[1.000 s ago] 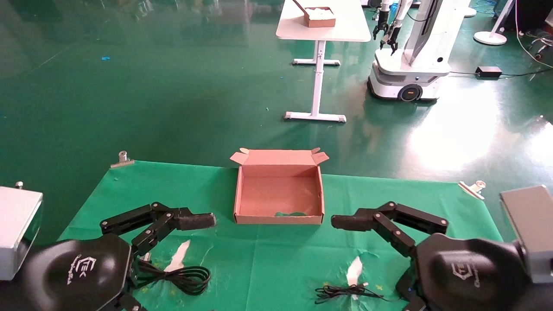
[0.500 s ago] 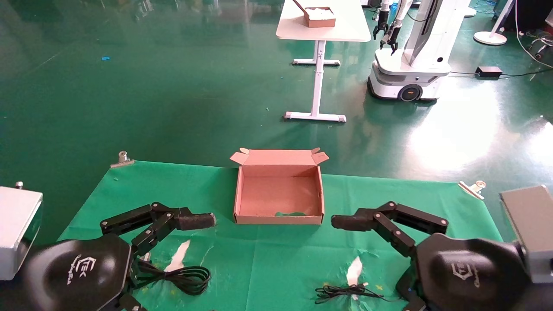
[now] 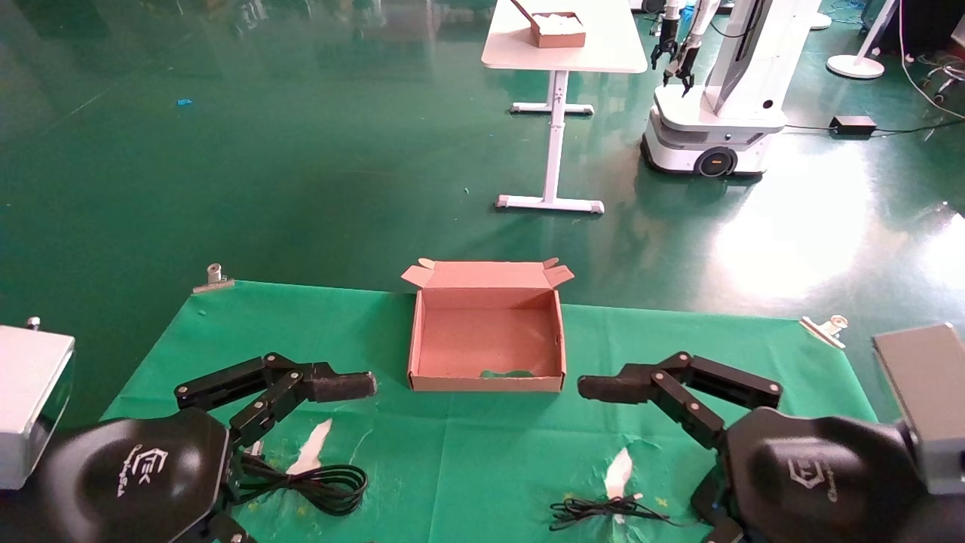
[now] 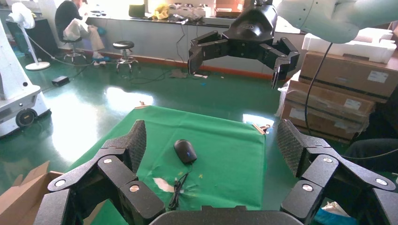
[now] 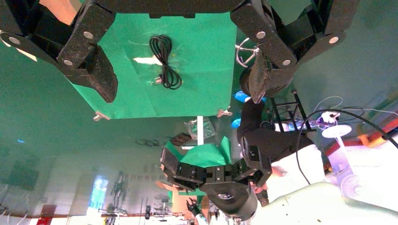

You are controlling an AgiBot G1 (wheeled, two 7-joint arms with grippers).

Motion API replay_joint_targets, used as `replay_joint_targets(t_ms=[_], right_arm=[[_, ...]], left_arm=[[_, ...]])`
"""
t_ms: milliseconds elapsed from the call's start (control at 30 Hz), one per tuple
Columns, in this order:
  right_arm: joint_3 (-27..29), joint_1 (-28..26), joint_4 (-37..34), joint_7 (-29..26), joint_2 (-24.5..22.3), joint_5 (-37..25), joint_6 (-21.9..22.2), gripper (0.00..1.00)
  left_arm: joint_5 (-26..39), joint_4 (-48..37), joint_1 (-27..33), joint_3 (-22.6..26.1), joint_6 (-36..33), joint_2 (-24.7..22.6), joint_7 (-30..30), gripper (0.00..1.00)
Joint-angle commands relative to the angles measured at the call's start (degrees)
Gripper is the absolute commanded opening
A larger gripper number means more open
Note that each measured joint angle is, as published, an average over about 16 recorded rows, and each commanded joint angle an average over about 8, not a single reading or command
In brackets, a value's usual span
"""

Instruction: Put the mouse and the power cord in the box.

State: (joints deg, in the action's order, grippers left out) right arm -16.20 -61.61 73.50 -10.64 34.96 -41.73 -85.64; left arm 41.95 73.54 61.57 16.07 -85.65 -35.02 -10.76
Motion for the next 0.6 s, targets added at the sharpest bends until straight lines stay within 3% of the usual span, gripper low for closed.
replay_joint_targets(t_ms=[33, 167, 267, 600], right_arm=[[0.0, 0.0, 0.0, 0.0, 0.0, 0.0, 0.0, 1.00], [0.0, 0.0, 0.0, 0.1, -0.1, -0.1, 0.0, 1.00], [-0.6, 0.1, 0.3, 0.3, -0.6, -1.8, -0.1, 1.00], [-5.4, -1.3, 2.1, 1.9, -2.9, -19.6, 3.8, 1.00]], left_arm=[[-0.1, 0.0, 0.0, 0.0, 0.0, 0.0, 0.0, 1.00], [1.0, 0.3, 0.1, 0.4, 0.0, 0.3, -0.1, 1.00], [5.6, 1.4, 0.9, 2.2, 0.6, 0.8, -1.3, 1.00], [39.7, 3.7, 14.5, 15.6, 1.0, -2.3, -13.1, 1.00]])
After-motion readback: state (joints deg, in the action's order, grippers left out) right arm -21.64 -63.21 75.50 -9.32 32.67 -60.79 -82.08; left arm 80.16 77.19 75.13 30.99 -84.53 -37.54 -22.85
